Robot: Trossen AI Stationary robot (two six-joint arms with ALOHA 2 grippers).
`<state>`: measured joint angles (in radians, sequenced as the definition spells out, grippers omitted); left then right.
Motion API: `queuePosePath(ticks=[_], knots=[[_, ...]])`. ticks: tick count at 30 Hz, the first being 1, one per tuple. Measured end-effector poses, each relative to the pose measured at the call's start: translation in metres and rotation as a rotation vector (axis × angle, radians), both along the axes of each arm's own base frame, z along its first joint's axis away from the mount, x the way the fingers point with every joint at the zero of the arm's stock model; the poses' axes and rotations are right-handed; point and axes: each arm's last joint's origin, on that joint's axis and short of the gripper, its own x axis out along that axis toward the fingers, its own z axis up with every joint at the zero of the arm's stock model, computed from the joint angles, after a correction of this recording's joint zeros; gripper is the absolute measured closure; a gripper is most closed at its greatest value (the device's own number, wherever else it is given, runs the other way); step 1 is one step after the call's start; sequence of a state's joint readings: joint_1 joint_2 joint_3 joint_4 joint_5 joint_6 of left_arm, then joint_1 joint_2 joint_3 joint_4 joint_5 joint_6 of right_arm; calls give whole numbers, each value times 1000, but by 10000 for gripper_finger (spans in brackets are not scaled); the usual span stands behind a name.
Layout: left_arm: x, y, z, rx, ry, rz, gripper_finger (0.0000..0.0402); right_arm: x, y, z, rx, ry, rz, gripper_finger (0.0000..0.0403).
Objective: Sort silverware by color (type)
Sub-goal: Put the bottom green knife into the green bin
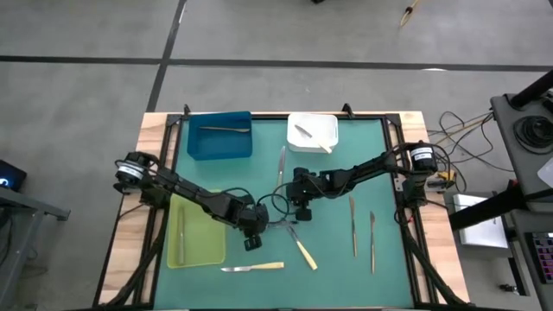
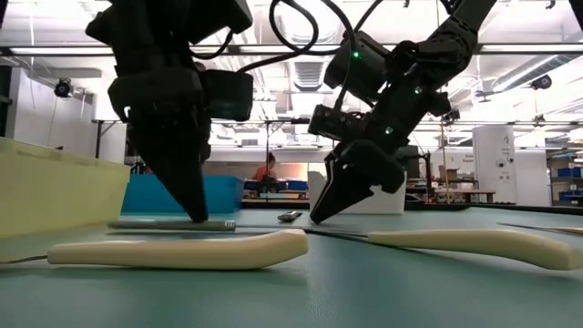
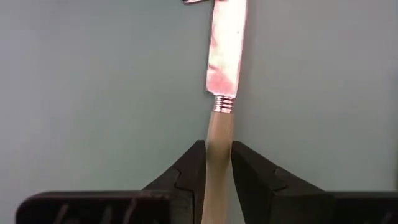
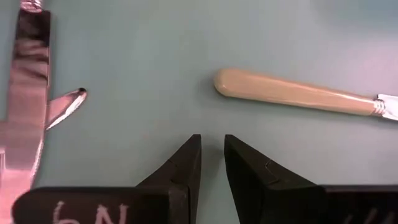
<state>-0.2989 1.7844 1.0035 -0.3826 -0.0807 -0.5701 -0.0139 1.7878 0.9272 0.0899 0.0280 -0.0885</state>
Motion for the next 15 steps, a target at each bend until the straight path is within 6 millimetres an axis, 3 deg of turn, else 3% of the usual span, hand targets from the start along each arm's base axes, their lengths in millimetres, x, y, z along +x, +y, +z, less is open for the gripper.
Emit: queuePosePath(ticks=[15], knots=[[3, -1, 2, 24, -45, -44, 342, -8, 0, 20, 26, 6, -26, 340]])
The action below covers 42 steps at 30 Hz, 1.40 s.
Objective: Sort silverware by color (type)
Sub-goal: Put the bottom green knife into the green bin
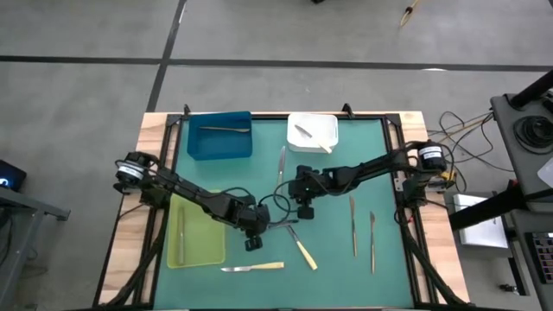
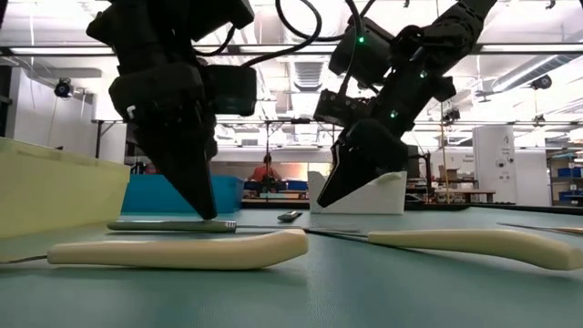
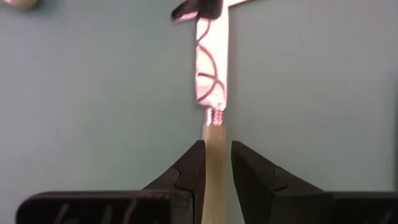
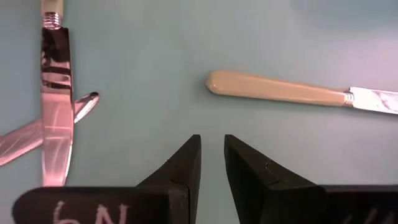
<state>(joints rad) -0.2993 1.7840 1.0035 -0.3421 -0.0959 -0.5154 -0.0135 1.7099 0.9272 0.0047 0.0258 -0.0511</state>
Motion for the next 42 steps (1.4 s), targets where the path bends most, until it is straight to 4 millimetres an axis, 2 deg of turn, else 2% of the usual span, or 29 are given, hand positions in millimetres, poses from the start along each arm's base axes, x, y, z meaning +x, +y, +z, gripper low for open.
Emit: queuePosePath(ticks=[7, 17, 22, 34, 38, 42], knots=[[5, -2, 3, -5, -58, -25, 331, 0, 6, 2, -6, -6, 30, 339], [5, -2, 2, 63, -79, -6, 238, 0, 7, 3, -15, -15, 44, 339], [7, -5, -6, 89, -72, -60, 224, 1, 7, 3, -22, -17, 52, 339], [12, -9, -31, 103, -31, -58, 256, 1, 8, 3, -11, -21, 45, 339], [12, -9, -34, 115, -25, -53, 296, 1, 8, 3, -12, -21, 46, 339], [12, -9, -35, 123, -32, -2, 358, 1, 9, 3, -10, -21, 48, 339]])
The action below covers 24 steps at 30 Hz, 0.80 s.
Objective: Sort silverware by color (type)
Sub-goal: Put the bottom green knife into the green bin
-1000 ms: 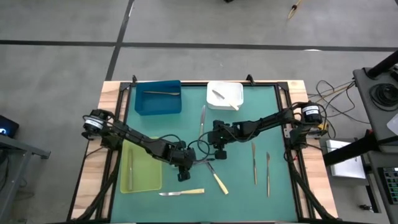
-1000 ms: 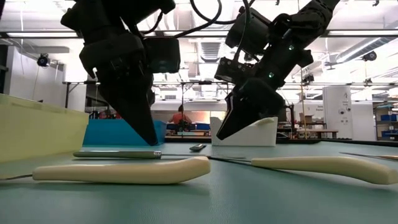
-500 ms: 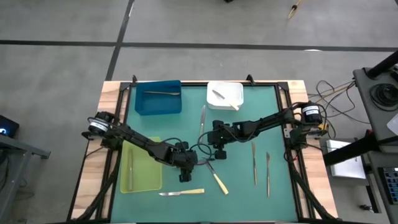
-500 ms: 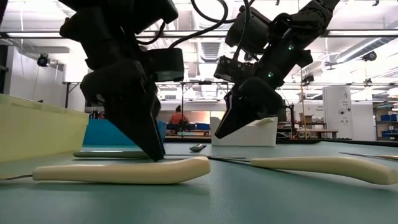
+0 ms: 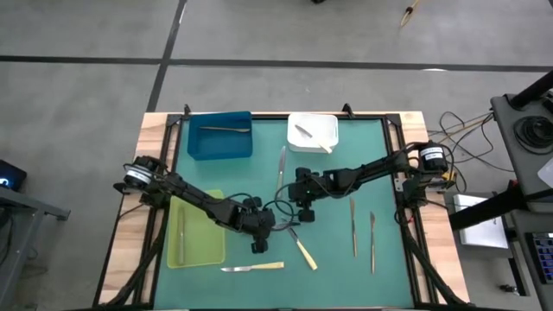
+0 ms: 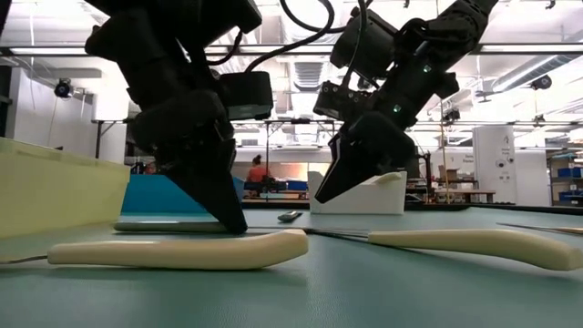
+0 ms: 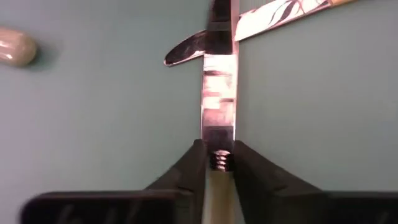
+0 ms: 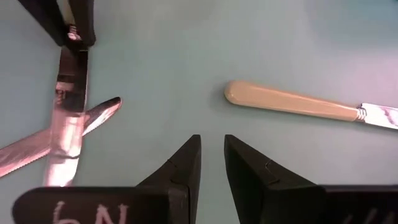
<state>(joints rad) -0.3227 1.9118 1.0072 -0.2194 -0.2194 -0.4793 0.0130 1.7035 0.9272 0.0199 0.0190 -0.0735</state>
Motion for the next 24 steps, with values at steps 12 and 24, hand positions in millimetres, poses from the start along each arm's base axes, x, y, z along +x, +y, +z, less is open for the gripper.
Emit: queuePosePath(ticks=[12, 24], knots=[[-2, 2, 13, -16, -36, 34, 395, -1, 2, -1, -11, 18, 16, 339], [-4, 6, 24, 6, -72, 89, 398, -9, 2, 10, 21, 40, -30, 339]])
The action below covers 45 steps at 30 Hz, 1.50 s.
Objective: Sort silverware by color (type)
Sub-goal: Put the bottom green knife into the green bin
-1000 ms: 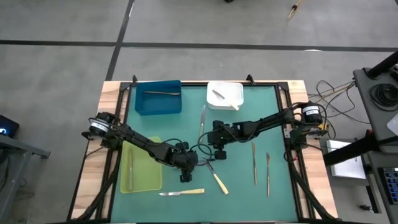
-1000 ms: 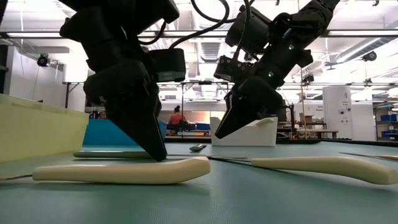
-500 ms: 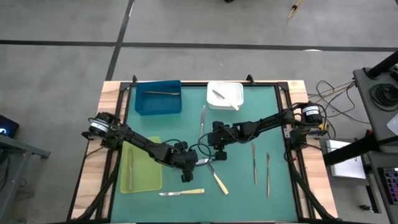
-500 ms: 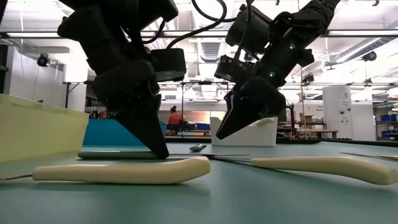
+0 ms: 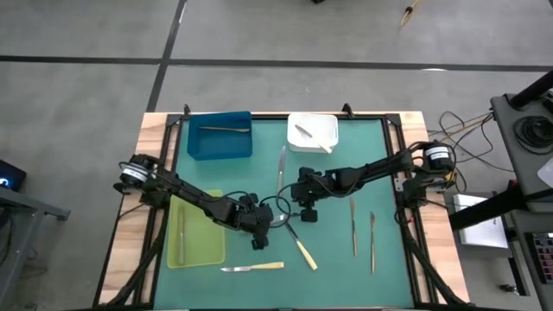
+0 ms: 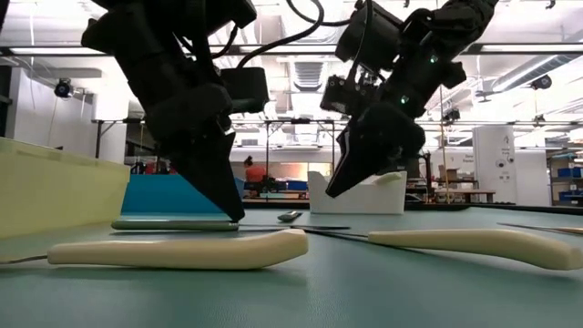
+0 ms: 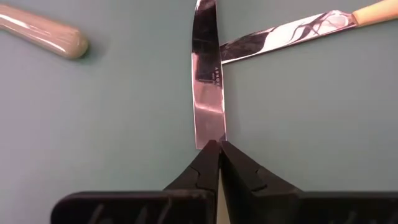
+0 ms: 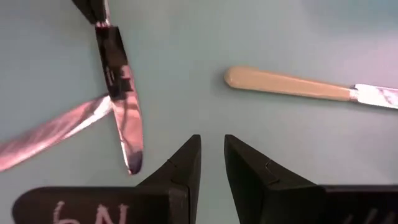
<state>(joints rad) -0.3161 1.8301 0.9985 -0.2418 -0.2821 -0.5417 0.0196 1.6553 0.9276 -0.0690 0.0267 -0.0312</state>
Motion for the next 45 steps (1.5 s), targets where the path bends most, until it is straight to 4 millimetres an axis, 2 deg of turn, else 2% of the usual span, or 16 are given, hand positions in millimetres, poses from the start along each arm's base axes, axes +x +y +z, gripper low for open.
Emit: queuePosePath(ticks=[3, 6, 9, 13, 18, 27, 30, 35, 41, 45], knots=[[-1, 0, 0, 8, 6, -2, 399, -2, 2, 6, 59, -12, 24, 339], [-3, 5, -1, 36, 25, 49, 400, 0, 8, 10, 203, -43, 138, 339], [-3, 9, -2, 47, 22, 98, 400, 6, 15, 5, 278, -75, 224, 340], [-3, 10, -2, 41, 15, 117, 401, 10, 15, -9, 256, -51, 205, 340], [-1, 10, 3, 35, 3, 118, 401, 12, 9, -25, 163, -6, 100, 340], [-2, 10, 17, 30, -5, 68, 401, 12, -4, -27, 7, -9, -30, 340], [-9, 11, 18, 47, 53, 70, 401, 12, -5, -27, -26, -7, -27, 340], [-19, 14, 14, 66, 157, 105, 401, 11, -4, -22, 0, -6, -4, 340], [-20, 13, 2, 64, 200, 99, 401, 10, -1, -19, 95, -16, 30, 340], [-20, 12, -1, 49, 214, 91, 401, 10, 3, -18, 208, -14, 116, 340]])
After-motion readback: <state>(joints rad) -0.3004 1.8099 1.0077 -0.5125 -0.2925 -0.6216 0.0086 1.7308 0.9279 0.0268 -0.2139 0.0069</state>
